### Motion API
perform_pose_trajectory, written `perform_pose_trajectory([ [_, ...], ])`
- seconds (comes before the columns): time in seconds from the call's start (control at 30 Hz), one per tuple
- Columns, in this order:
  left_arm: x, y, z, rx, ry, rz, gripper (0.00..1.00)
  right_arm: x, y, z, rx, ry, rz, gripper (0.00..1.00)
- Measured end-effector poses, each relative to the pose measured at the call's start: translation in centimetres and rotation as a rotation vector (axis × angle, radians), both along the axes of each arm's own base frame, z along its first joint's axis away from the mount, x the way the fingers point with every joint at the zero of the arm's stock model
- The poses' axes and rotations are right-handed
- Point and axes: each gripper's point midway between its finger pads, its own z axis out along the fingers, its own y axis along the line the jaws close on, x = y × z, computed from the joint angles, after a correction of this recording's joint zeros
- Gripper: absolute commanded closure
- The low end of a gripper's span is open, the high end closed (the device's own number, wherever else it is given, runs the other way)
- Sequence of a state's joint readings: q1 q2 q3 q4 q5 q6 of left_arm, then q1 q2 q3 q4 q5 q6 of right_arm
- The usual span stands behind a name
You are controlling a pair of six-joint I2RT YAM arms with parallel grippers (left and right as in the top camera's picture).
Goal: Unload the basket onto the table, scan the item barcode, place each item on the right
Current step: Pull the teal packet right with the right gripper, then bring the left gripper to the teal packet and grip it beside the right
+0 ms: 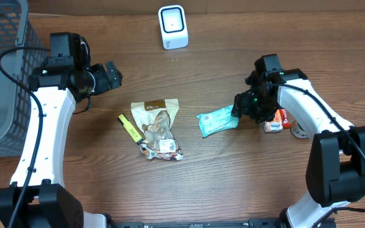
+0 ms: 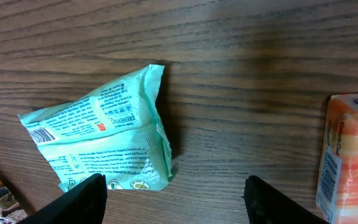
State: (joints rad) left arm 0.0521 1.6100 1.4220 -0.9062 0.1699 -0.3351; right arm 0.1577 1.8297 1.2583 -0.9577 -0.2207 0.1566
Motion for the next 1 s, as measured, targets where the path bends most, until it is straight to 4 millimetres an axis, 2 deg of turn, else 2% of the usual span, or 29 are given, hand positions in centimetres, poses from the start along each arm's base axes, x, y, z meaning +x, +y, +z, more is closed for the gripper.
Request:
perform_pose_trajectory([
  [0.03,0.0,-1.0,0.2,-0.052,-0.003,-0.024,0.87,0.0,0.0,0.0,0.000,0.000,0.000,0.22],
  [0.1,-0.6,-3.3,0.4,-0.140,0.013,-0.083,0.96,0.0,0.0,0.0,0.001,-0.003,0.002,0.15],
  [0.2,-2.1,-7.5,0.1,-0.196,0.064,-0.191,0.96,0.2,0.1,-0.1,0.003,-0.013,0.006,0.11],
  [0.23,-2.7,-9.8,-0.3,-0.210,0.085,-0.254,0.96,0.3,0.1,-0.1,0.005,-0.016,0.004,0.11],
  [0.3,-3.4,-13.2,-1.1,-0.223,0.113,-0.341,0.96,0.2,0.3,-0.2,0.017,-0.017,0.011,0.11],
  [0.33,-3.7,-15.4,-1.8,-0.228,0.123,-0.398,0.96,0.0,0.5,-0.4,0.029,-0.010,0.024,0.11],
  [0.37,-3.9,-16.6,-2.2,-0.229,0.130,-0.428,0.96,-0.2,0.6,-0.4,0.038,-0.007,0.031,0.12],
  [0.43,-4.7,-21.0,-4.7,-0.232,0.171,-0.525,0.96,-0.7,1.0,-0.8,0.063,0.003,0.047,0.13],
  [0.5,-5.2,-22.3,-5.7,-0.235,0.197,-0.543,0.96,-0.6,1.1,-1.0,0.070,-0.007,0.054,0.16],
  [0.57,-4.9,-24.9,-7.4,-0.244,0.191,-0.576,0.96,-0.6,1.2,-1.2,0.078,-0.012,0.057,0.17],
  [0.77,-5.7,-28.4,-11.9,-0.241,0.255,-0.589,0.96,-0.8,1.7,-0.9,0.132,-0.006,0.066,0.20],
  [0.87,-5.6,-28.9,-13.5,-0.219,0.264,-0.579,0.96,-0.6,1.7,-0.6,0.177,-0.012,0.062,0.24],
  [1.0,-4.8,-28.4,-14.4,-0.177,0.251,-0.546,0.96,-0.4,2.0,-0.5,0.203,-0.025,0.077,0.28],
])
